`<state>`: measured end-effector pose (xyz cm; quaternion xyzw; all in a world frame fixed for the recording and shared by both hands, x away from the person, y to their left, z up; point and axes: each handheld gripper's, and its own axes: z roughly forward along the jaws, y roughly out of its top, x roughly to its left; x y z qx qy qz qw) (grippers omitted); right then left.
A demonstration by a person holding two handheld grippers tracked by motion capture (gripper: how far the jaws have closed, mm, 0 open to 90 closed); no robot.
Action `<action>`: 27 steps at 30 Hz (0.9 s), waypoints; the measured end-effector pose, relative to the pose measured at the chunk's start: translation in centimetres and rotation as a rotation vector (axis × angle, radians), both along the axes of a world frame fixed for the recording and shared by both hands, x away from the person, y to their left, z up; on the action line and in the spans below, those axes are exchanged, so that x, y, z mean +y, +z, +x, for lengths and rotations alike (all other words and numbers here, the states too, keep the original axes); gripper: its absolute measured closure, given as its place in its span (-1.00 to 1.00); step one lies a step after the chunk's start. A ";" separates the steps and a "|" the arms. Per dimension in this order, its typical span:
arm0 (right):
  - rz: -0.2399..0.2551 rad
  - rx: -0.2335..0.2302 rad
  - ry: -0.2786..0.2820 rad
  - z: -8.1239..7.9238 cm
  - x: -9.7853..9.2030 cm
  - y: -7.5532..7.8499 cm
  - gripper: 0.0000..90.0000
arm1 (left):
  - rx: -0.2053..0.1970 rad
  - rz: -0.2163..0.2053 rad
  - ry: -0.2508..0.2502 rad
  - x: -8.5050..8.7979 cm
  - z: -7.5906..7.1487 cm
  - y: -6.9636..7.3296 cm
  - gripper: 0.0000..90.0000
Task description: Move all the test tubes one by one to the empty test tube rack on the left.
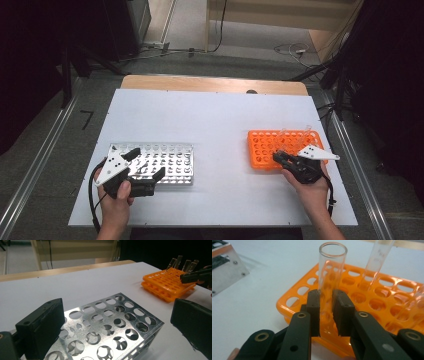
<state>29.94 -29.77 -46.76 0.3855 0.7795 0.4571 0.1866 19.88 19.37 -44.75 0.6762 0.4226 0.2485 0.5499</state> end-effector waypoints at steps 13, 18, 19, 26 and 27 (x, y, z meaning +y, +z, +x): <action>0.027 -0.042 0.075 -2.4 0.9 3.1 0.65 | -0.001 0.004 -0.033 -0.8 0.0 0.3 -1.00; 0.028 -0.025 0.129 -3.2 2.2 3.3 0.65 | -0.008 0.006 -0.053 -1.5 -0.1 0.7 -1.00; 0.026 -0.019 0.138 -3.4 2.5 3.3 0.65 | -0.008 0.006 -0.053 -1.5 -0.1 0.7 -1.00; 0.009 0.002 0.196 -4.2 4.4 3.1 0.65 | -0.004 0.009 -0.099 -3.1 -0.2 1.1 -1.00; 0.002 0.004 0.216 -4.5 5.1 3.1 0.65 | -0.003 0.007 -0.107 -3.4 -0.2 1.1 -1.00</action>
